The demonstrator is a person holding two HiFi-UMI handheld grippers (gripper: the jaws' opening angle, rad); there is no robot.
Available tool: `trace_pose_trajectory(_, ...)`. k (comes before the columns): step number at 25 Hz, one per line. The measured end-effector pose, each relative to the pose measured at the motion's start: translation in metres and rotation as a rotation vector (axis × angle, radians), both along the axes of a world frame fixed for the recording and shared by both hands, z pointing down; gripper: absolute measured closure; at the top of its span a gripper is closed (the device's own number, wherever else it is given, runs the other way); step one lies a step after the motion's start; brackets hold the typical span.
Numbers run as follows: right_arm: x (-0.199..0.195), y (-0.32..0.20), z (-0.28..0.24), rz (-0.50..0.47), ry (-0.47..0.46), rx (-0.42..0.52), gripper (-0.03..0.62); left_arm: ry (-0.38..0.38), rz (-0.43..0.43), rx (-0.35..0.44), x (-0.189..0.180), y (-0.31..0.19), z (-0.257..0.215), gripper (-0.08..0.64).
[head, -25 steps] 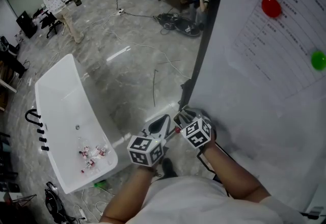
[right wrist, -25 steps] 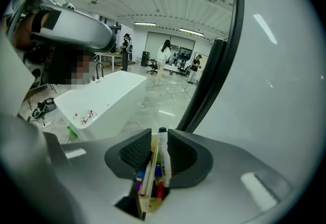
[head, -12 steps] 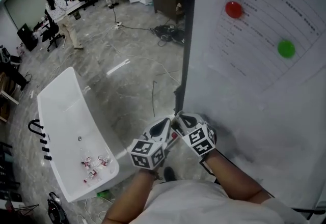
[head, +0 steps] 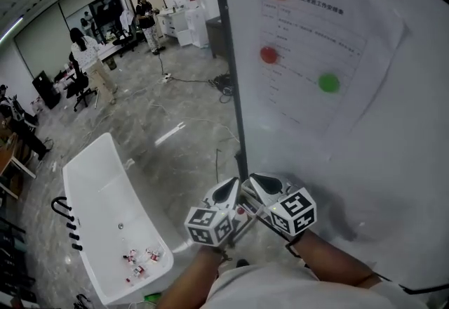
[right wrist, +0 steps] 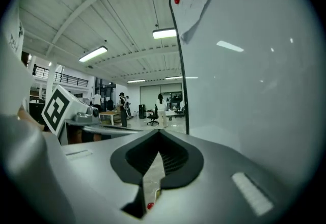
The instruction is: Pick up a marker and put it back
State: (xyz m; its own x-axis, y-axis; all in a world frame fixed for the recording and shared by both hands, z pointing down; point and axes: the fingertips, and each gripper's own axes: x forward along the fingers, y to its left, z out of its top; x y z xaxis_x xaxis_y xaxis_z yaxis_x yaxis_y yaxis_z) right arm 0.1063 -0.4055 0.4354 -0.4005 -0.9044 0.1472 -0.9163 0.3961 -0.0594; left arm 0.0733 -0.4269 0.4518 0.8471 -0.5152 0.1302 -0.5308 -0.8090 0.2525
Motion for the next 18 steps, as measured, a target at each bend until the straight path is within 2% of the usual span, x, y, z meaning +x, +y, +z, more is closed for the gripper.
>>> trace_pose_trajectory(3,0.006,0.008,-0.019,0.005,-0.027,0.045,0.589,0.007,0.01,0.021,0.008,0.007,-0.01,0.558)
trace_pose_trajectory(7,0.01,0.013,-0.031,0.004,-0.02,0.08,0.591,0.014,0.018,0.044,0.017,0.01,-0.022,0.558)
trace_pose_trajectory(18,0.021,0.016,-0.034,0.009,-0.032,0.094,0.591,0.027,0.023,0.061,0.03,0.011,-0.033,0.558)
